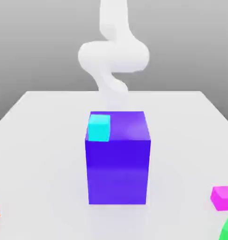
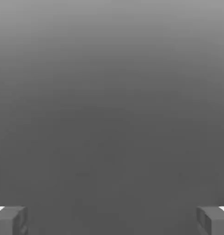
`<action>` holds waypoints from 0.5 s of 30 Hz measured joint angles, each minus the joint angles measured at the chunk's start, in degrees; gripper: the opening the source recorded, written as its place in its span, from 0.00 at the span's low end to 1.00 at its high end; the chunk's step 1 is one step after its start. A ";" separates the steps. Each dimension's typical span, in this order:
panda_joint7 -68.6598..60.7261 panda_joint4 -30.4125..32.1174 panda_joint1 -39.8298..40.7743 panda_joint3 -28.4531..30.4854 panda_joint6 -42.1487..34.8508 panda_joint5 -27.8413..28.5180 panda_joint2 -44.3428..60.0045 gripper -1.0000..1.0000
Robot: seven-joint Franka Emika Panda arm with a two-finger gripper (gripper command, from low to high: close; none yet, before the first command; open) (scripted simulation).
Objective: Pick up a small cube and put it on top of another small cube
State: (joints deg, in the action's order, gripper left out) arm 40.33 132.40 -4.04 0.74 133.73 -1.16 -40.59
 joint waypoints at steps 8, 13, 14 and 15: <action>-18.28 1.98 -11.19 0.32 6.22 -4.38 17.06 0.50; -28.83 3.19 -16.67 -1.17 10.05 -6.17 27.46 0.50; -30.83 3.43 -17.37 -1.86 10.80 -6.38 29.53 0.50; -32.73 3.68 -18.21 -2.40 11.60 -6.45 31.60 0.50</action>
State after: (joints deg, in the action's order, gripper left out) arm 7.59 136.08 -22.25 -1.66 145.33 -7.61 -9.00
